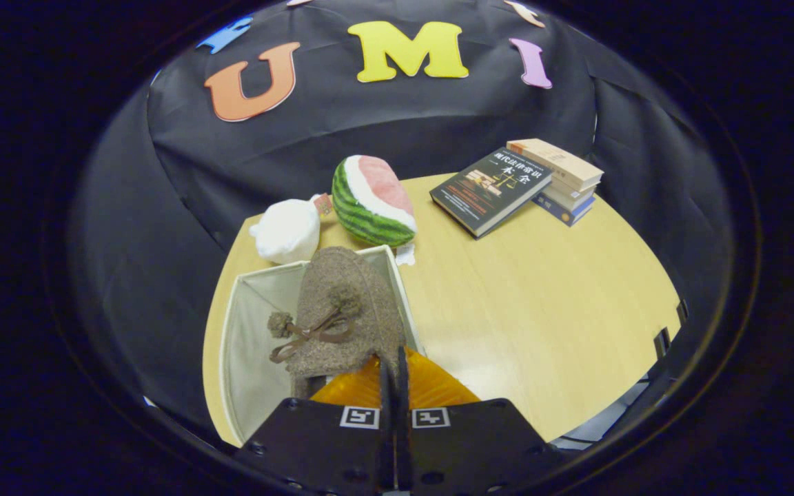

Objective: Open the storage box then place both shoes into the box .Put the left shoe in first, then the right shoe, with the right side of both shoes facing outward in a uniform manner.

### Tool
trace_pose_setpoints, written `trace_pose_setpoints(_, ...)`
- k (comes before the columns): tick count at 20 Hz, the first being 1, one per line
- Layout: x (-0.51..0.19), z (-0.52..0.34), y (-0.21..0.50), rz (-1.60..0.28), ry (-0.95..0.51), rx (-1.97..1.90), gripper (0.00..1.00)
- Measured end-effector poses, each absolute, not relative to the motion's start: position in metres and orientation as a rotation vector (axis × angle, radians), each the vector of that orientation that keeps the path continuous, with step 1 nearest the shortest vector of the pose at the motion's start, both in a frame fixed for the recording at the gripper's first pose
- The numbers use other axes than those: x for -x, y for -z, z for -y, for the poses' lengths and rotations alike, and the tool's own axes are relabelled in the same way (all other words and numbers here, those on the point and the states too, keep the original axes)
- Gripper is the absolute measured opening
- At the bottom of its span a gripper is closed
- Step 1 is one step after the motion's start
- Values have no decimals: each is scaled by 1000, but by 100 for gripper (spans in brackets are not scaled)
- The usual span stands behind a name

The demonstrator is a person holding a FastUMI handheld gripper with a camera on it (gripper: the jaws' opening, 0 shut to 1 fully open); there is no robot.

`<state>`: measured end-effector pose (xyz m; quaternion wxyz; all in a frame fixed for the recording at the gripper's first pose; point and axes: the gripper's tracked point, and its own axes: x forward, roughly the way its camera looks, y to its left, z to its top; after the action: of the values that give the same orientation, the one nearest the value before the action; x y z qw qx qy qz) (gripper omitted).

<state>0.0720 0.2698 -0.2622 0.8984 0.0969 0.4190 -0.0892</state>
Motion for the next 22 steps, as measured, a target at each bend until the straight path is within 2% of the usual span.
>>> trace_pose_setpoints(2, -76, -279, 267, -876, 162, -197, 7)
trace_pose_setpoints(3, -76, -281, 269, -888, 159, -192, 16)
trace_pose_setpoints(10, -85, -284, 245, -811, 88, -160, 20)
trace_pose_setpoints(14, -80, -273, 200, -703, 45, -154, 57)
trace_pose_setpoints(16, -75, -258, 175, -640, 43, -137, 80)
trace_pose_setpoints(18, -71, -246, 148, -565, 31, -140, 96)
trace_pose_setpoints(22, -56, -210, 99, -449, 42, -146, 97)
